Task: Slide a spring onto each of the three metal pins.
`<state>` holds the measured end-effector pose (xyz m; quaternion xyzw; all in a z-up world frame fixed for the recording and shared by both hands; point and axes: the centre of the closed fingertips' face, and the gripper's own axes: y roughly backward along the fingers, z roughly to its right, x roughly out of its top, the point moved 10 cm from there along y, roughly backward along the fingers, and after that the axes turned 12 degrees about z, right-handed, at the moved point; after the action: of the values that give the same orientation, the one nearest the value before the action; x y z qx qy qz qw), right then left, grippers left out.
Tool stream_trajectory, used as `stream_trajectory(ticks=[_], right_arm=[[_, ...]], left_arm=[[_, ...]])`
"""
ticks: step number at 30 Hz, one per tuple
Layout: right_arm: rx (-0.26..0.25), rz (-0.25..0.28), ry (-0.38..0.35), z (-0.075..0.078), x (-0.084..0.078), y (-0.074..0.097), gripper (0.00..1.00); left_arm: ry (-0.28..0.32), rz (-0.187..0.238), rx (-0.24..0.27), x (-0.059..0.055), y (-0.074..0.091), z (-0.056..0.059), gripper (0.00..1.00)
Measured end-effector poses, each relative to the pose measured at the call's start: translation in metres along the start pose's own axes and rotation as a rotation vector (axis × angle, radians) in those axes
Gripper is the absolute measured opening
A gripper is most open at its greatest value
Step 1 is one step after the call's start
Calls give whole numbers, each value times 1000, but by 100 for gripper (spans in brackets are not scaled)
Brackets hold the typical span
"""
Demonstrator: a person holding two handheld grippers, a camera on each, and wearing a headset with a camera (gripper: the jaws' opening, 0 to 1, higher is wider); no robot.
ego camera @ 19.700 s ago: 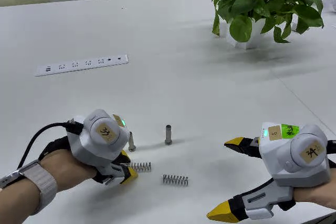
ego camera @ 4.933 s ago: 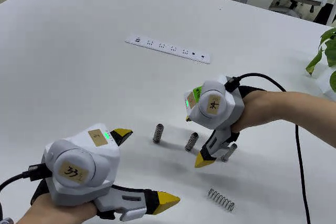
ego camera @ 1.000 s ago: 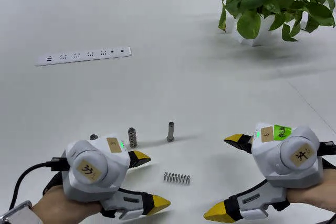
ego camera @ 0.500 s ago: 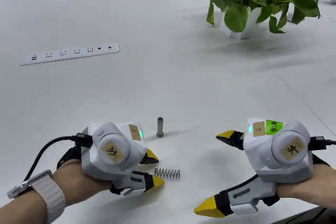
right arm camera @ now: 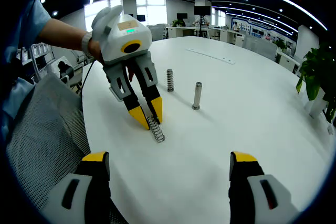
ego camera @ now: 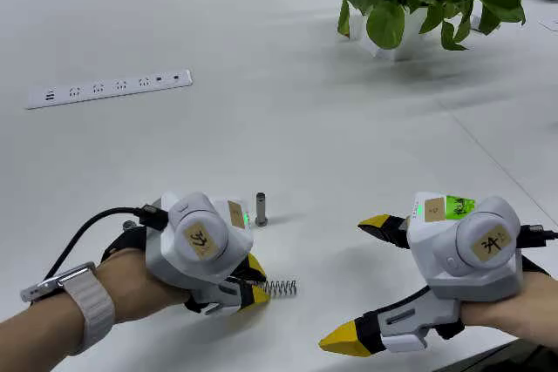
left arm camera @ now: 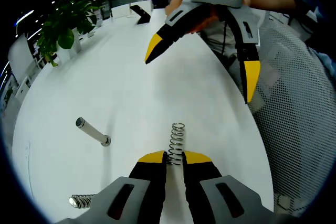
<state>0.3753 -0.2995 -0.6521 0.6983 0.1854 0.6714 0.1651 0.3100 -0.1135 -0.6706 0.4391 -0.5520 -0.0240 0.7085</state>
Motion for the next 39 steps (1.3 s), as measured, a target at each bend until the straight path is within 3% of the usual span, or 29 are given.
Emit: stream_trajectory(ticks=[8, 12, 24, 28, 31, 39], right_arm=[[9, 4, -2, -3, -1, -3, 96], [16, 3, -4, -7, 0, -5, 95], [22, 23, -16, -13, 5, -7, 93], [29, 24, -14, -15, 7, -8, 92], [40, 23, -12, -17, 8, -10, 92], [71, 29, -5, -22, 16, -18, 91]], left_arm=[[6, -95, -17, 9, -2, -2, 11], [13, -91, -9, 8, -1, 0, 10], [66, 0, 50, -3, 6, 12, 10], [102, 50, 84, -6, 14, 18, 10], [140, 111, 127, -9, 23, 20, 10], [200, 192, 208, -18, 48, 27, 10]])
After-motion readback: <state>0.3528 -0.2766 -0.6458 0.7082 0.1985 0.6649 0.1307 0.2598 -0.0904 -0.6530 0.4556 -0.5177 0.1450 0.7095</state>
